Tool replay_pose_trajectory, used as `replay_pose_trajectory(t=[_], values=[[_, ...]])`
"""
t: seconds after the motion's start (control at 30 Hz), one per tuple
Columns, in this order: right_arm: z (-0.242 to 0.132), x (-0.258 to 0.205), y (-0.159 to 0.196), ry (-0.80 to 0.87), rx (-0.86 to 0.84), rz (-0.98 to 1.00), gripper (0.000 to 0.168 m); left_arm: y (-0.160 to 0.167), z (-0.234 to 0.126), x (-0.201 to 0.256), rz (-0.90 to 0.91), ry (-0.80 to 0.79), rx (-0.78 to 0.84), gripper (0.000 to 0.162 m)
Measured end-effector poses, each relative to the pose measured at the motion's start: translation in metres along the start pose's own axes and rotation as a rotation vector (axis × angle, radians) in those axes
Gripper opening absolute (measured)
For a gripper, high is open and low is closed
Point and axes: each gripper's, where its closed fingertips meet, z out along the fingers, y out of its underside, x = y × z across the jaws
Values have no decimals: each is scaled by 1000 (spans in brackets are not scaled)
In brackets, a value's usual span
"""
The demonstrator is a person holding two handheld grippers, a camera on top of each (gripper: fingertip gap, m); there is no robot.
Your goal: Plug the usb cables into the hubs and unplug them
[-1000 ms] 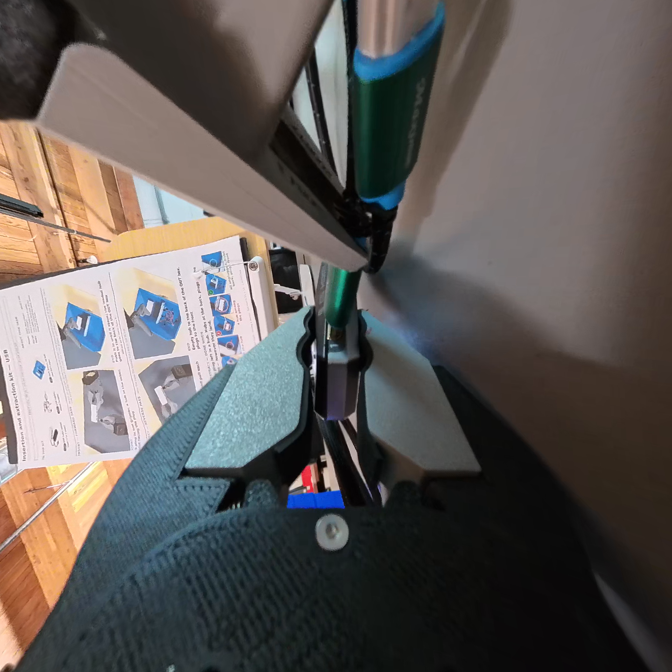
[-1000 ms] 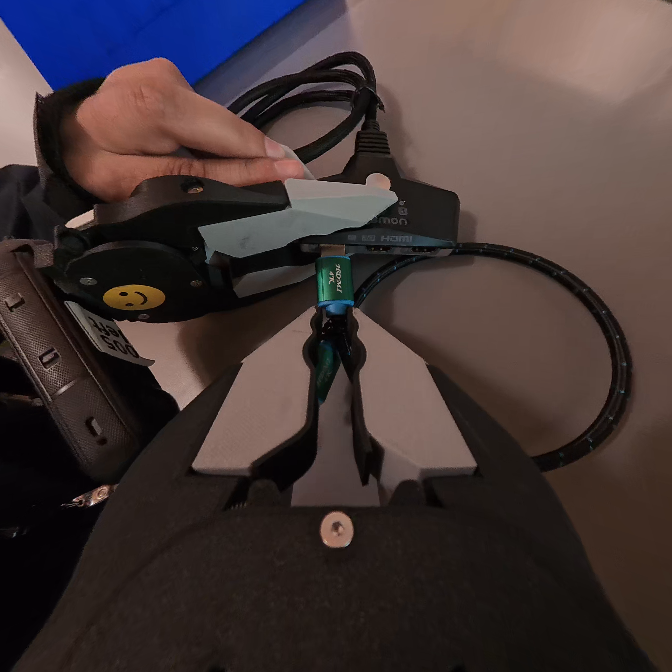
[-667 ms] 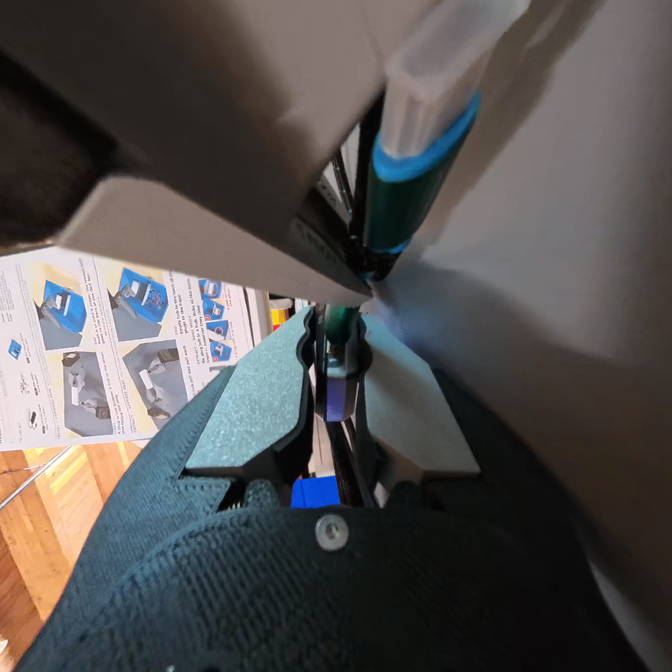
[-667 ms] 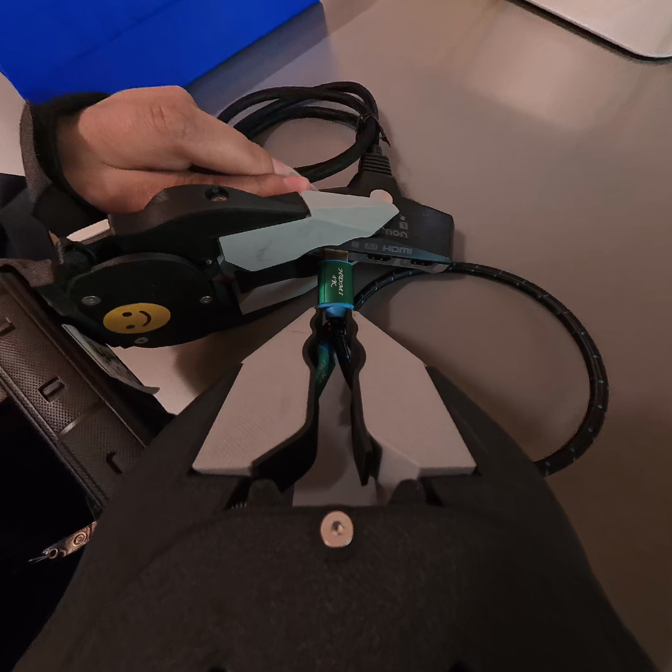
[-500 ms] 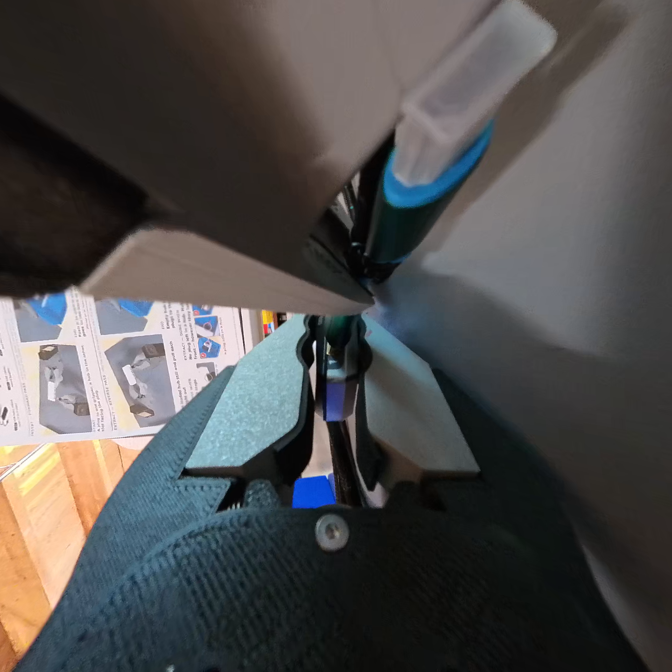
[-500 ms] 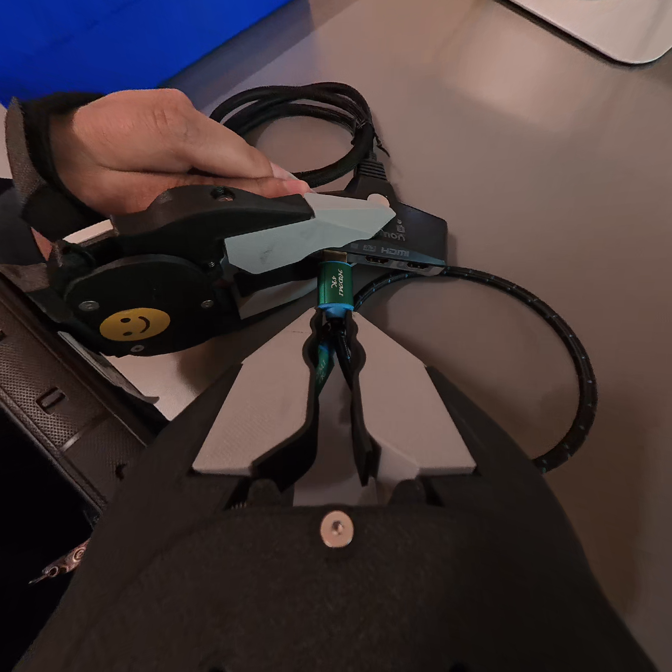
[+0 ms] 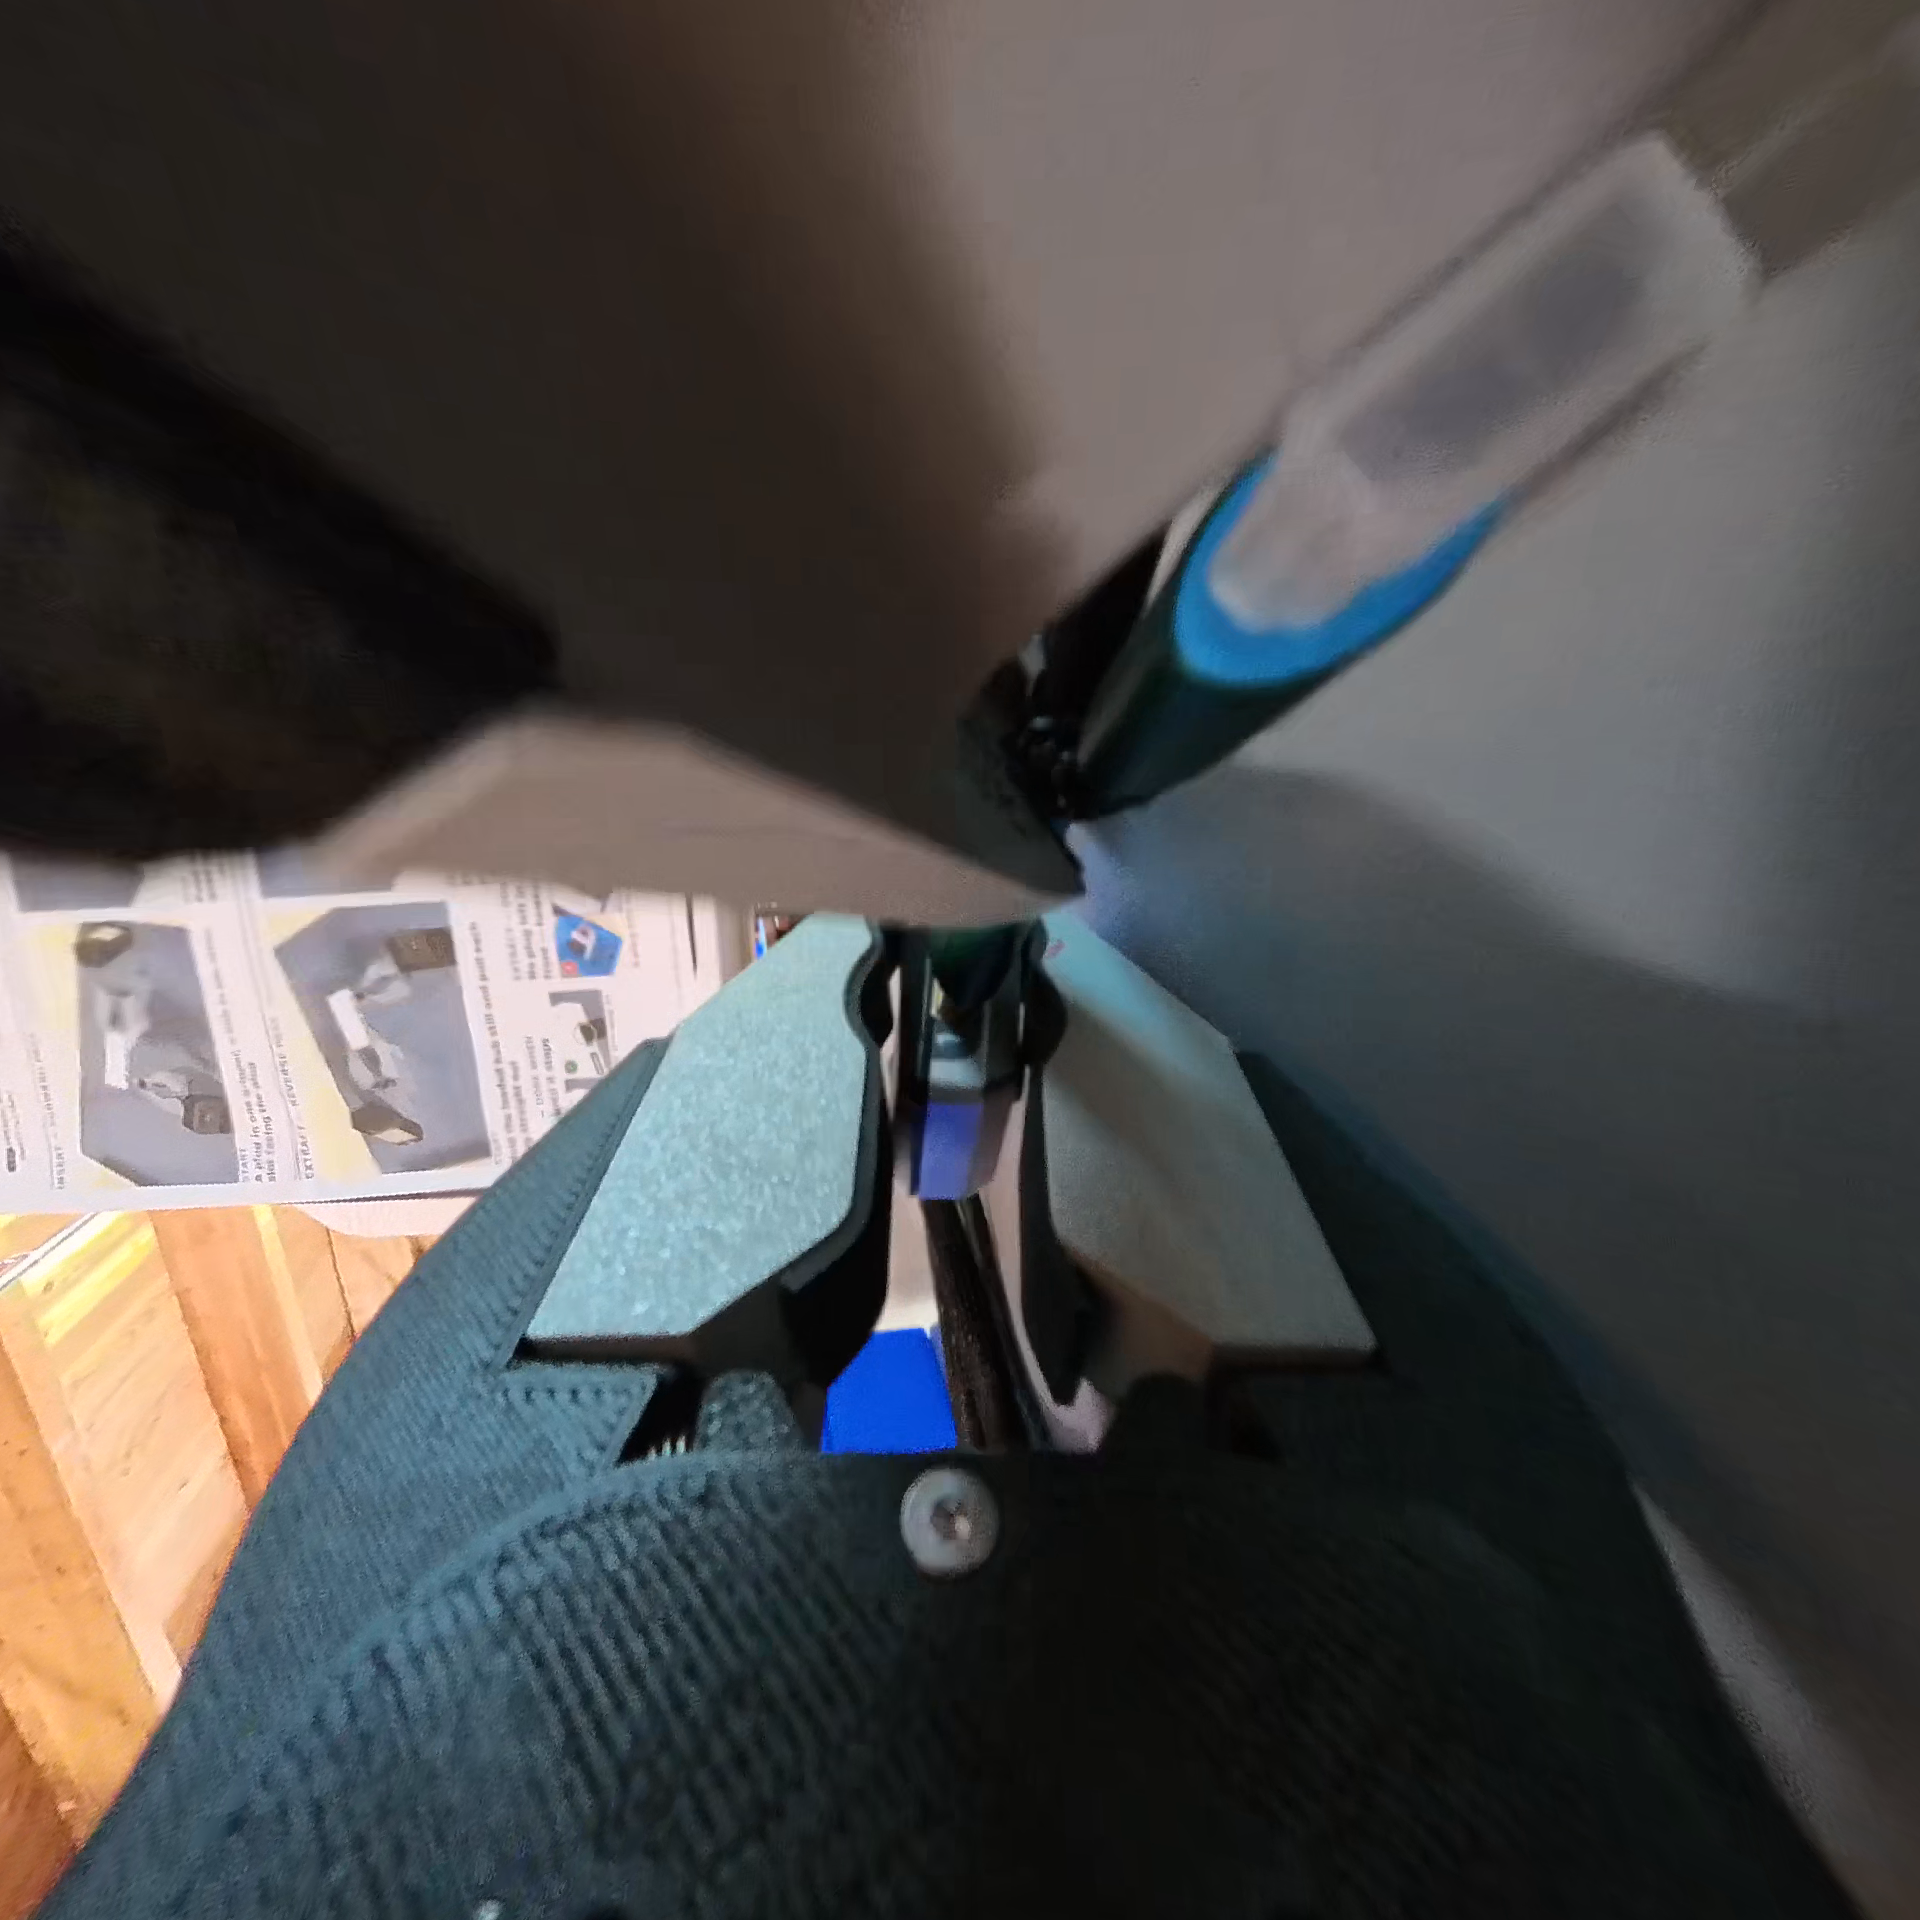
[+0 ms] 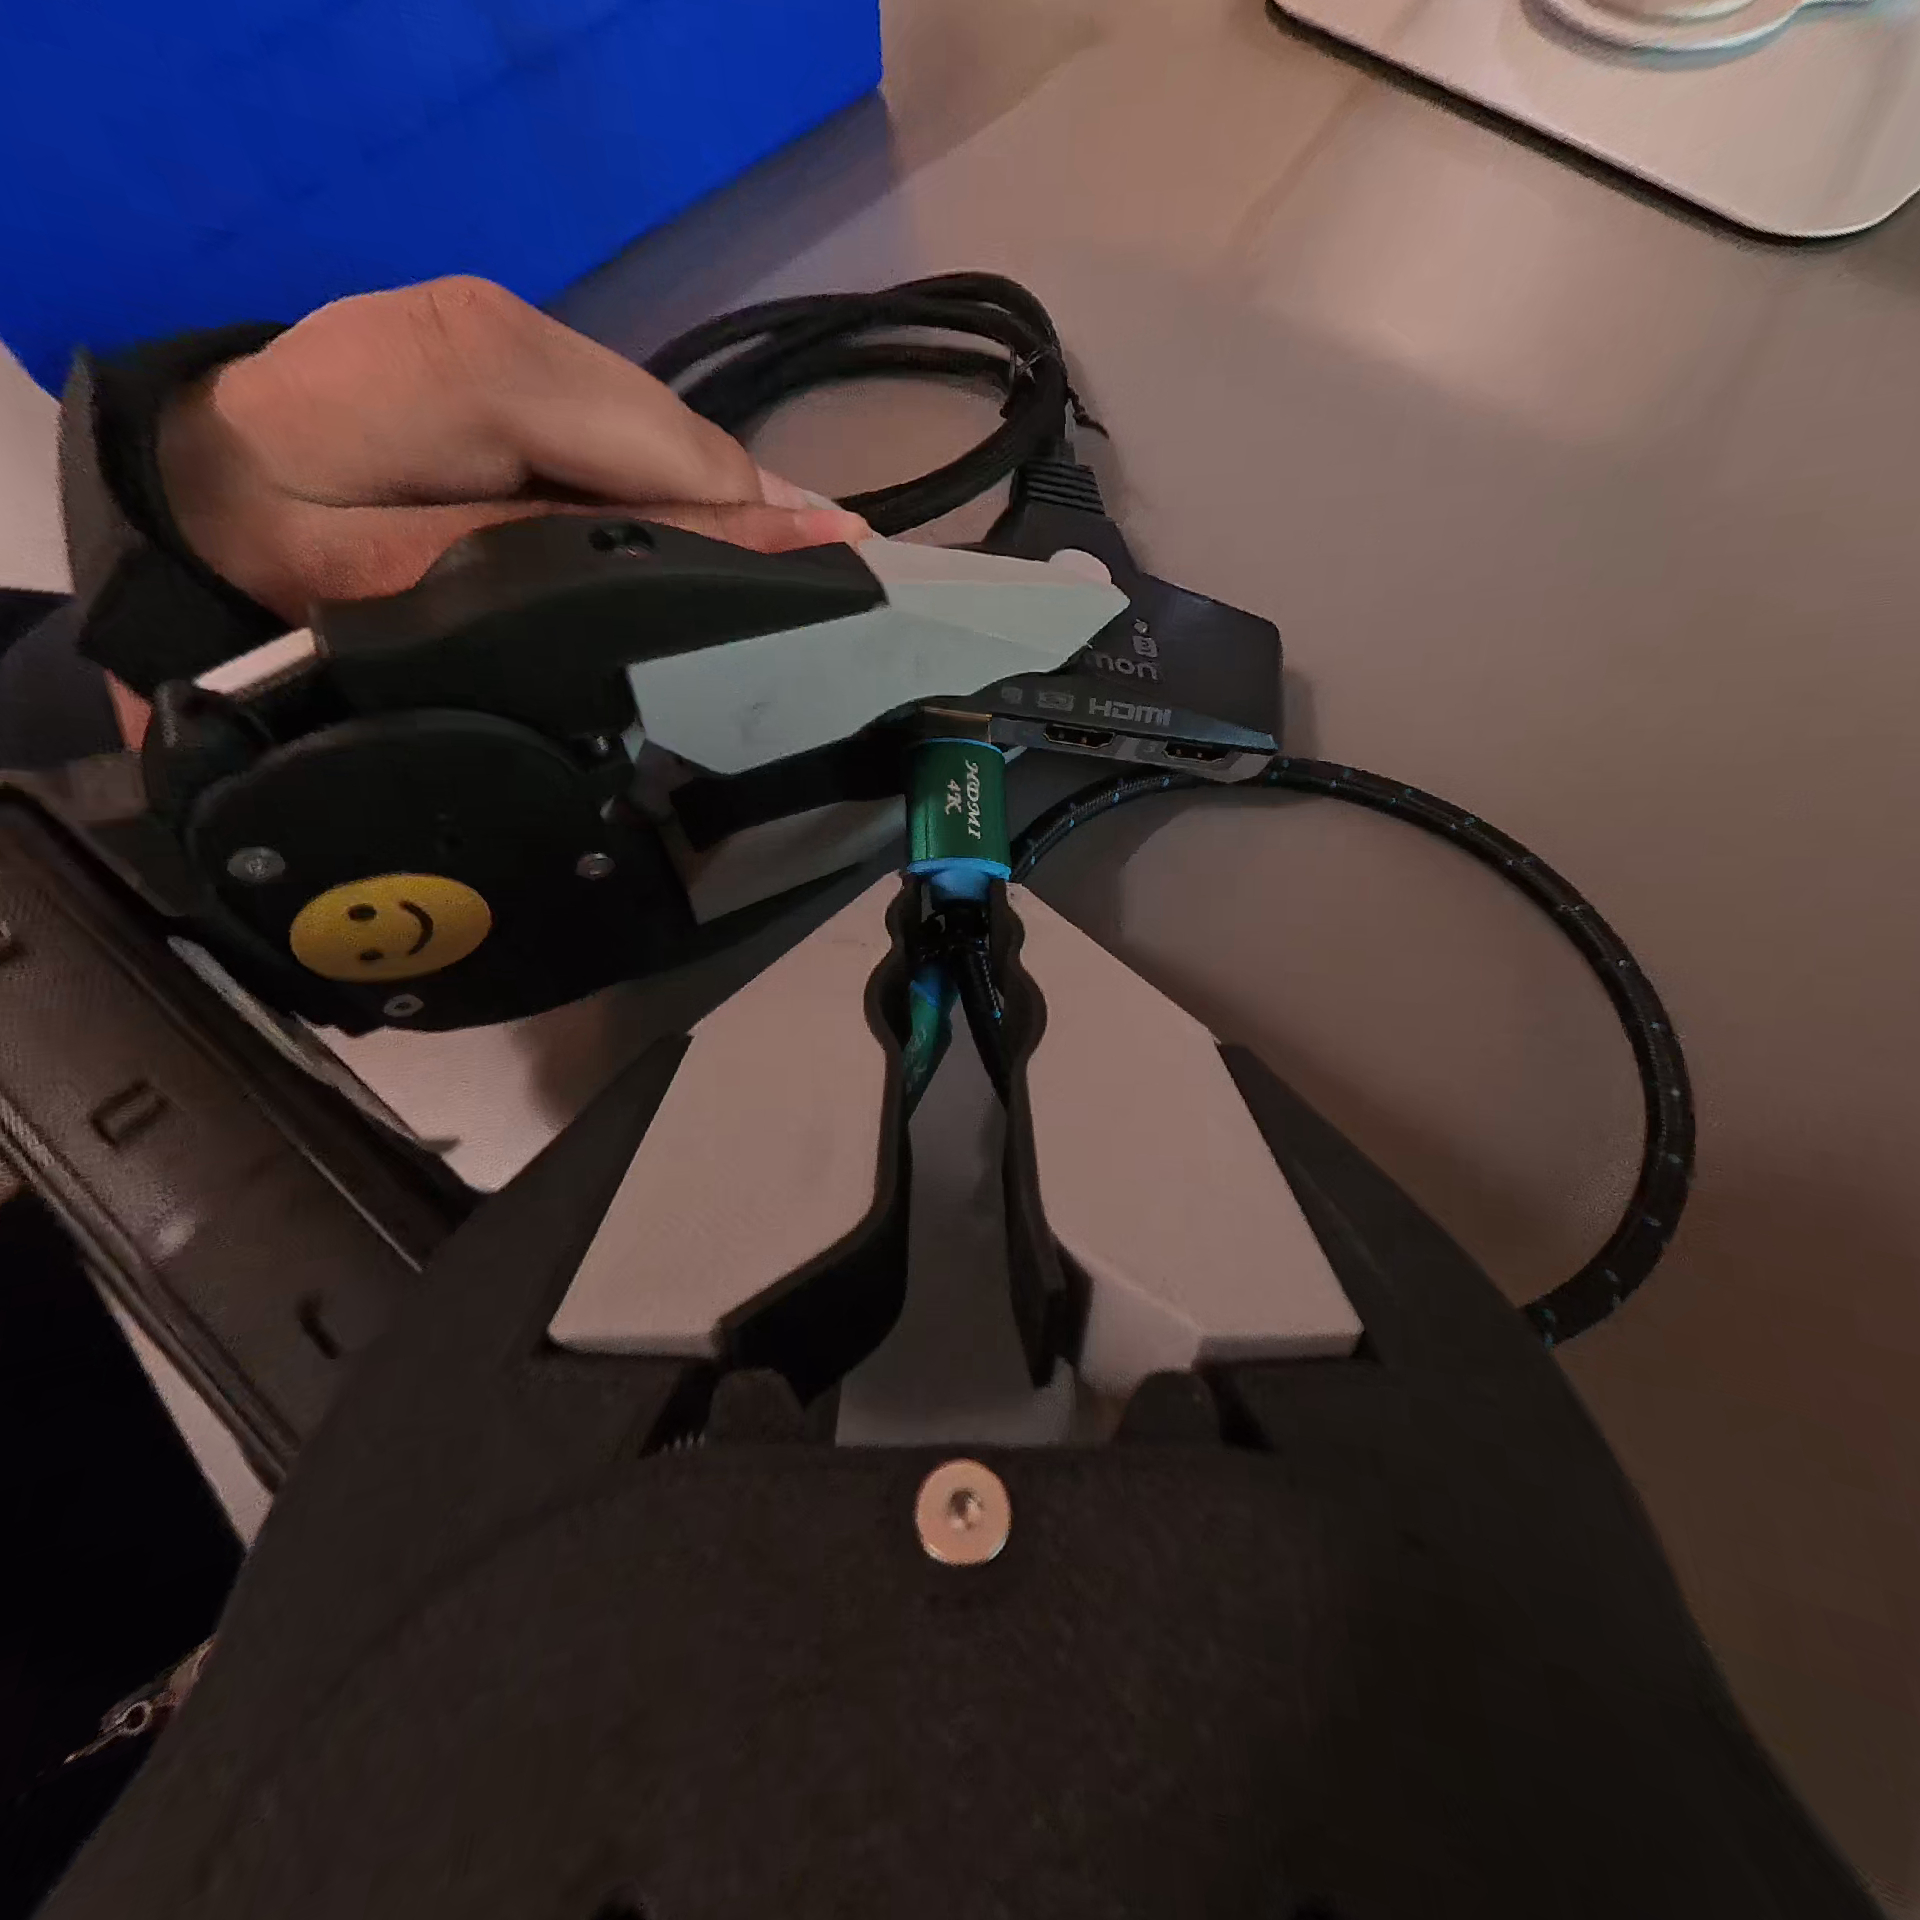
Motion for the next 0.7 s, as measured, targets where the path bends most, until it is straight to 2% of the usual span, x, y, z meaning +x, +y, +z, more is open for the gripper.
replay_pose_trajectory(t=[0.13,0.23,0.4,0.53,0.7], values=[[-8,3,4,-106,53,79,10,-7,-4,-4,12,-26,72,20],[-7,5,10,-110,52,80,10,-8,-4,-3,58,-69,99,21],[-9,6,12,-176,64,103,7,4,-8,-7,10,-62,122,23],[-10,8,15,-185,54,90,7,0,-8,-7,102,-101,163,22],[-8,7,17,-190,42,87,7,0,-7,-1,132,-46,165,19]])
